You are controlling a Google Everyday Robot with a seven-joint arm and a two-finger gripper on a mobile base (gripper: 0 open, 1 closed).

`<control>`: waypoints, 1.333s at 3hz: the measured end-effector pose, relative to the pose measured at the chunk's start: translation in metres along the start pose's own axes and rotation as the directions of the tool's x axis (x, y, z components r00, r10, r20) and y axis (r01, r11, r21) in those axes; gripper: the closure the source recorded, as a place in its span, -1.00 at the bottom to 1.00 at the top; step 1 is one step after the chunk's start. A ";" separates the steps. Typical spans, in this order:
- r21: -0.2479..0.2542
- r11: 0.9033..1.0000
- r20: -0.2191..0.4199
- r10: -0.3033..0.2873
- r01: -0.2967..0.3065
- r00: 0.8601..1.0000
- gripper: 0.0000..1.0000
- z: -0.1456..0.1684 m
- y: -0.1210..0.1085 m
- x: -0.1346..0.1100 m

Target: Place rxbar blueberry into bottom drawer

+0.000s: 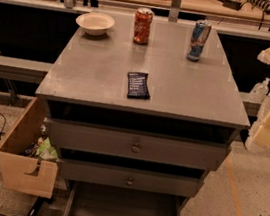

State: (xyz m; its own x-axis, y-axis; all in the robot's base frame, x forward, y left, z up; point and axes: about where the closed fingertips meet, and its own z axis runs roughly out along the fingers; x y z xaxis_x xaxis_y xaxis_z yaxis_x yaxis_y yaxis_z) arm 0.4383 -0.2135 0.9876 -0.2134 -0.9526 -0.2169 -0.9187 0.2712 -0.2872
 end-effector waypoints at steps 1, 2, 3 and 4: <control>0.000 1.000 0.000 0.000 0.000 1.000 -1.00 0.000 0.000 0.000; 0.030 0.999 0.062 0.037 -0.039 0.997 -1.00 0.007 -0.008 -0.005; 0.054 0.988 0.236 0.130 -0.146 0.963 -1.00 0.032 -0.043 -0.034; 0.073 0.961 0.396 0.219 -0.268 0.892 -1.00 0.055 -0.099 -0.073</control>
Offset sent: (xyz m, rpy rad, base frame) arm 0.0457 0.0112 -0.0136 0.2467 -0.1443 -0.0952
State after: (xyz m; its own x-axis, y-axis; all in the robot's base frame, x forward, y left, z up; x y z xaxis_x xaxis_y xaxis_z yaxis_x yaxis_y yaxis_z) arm 0.5628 -0.1633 0.9808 -0.2599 -0.7357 -0.6255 -0.8008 0.5262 -0.2862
